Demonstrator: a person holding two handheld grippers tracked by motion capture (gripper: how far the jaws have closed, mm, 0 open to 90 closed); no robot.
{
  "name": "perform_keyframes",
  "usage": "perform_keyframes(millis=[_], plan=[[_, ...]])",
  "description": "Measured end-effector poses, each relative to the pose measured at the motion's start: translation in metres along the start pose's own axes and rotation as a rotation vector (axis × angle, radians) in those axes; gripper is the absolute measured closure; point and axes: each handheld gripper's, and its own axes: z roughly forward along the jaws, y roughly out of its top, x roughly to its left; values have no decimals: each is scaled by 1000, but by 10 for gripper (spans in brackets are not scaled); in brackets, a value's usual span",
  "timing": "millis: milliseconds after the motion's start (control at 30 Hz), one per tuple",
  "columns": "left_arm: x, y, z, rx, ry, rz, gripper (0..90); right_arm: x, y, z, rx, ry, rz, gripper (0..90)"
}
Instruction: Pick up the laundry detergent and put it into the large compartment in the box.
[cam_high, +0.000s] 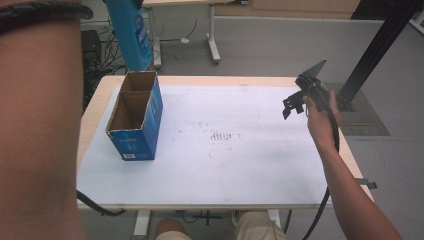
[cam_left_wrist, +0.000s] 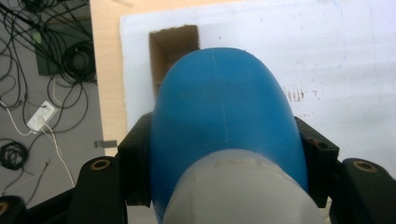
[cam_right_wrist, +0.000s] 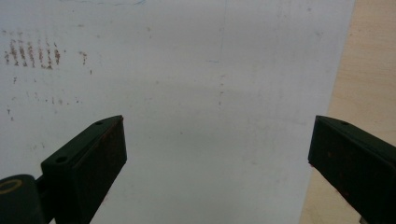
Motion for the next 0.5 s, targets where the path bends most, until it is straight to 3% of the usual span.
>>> perform_keyframes(millis=[333, 500], plan=[[25, -6, 6, 2, 9, -47, 372, 2, 0, -2, 1, -6, 0, 44], [34, -8, 18, 11, 8, -62, 371, 3, -1, -2, -1, -7, -3, 44]])
